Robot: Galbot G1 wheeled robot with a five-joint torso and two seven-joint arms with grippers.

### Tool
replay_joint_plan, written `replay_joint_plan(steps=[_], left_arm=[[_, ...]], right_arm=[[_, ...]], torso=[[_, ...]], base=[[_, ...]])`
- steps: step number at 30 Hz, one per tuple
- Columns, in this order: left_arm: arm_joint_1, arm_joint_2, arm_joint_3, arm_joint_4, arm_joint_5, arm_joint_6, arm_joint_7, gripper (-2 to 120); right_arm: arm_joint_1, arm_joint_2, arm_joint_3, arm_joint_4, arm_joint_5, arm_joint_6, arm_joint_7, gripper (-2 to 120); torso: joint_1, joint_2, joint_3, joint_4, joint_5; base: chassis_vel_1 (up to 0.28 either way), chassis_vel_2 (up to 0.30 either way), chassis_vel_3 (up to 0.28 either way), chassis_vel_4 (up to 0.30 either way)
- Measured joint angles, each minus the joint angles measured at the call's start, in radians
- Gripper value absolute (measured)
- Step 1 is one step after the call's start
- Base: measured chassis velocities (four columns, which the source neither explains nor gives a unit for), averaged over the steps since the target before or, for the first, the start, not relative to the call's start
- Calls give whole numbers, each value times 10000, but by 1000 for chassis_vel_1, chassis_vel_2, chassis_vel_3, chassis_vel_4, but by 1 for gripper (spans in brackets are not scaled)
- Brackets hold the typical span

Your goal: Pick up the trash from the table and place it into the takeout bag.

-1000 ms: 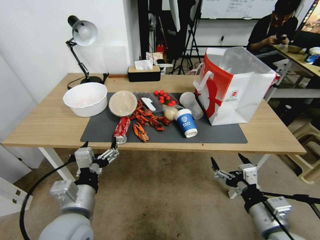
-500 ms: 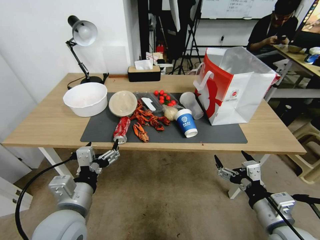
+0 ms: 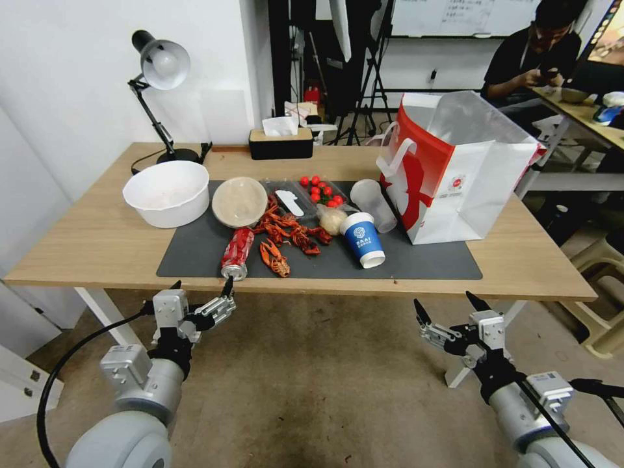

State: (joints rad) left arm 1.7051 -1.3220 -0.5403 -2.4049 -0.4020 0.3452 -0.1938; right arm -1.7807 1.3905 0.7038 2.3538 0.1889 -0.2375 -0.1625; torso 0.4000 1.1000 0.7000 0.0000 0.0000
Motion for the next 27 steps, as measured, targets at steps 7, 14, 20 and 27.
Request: replay_joint_plan(steps=[7, 14, 20, 27], left_arm=[[-120, 1, 120, 264, 39, -155, 33, 100], [-84, -59, 21, 247, 107, -163, 24, 100], [55, -182, -62, 225, 201, -208, 51, 100], [144, -282, -72, 233, 319, -261, 58, 100]], right_arm=[[1286, -423, -255, -329, 1140, -1, 514, 100], [2589, -1367, -639, -1193, 2469, 9, 645, 100], [3863, -1937, -1514, -2261, 3358, 171, 760, 100], [5596, -2079, -2823, -3173, 3556, -288, 1312, 100]], torso=[[0, 0, 0, 1, 2], [1, 0, 0, 1, 0], [0, 0, 1, -1, 0], [0, -1, 1, 0, 0]], base=[[0, 0, 0, 0], [0, 0, 0, 0], [0, 0, 0, 0], [0, 0, 0, 0]])
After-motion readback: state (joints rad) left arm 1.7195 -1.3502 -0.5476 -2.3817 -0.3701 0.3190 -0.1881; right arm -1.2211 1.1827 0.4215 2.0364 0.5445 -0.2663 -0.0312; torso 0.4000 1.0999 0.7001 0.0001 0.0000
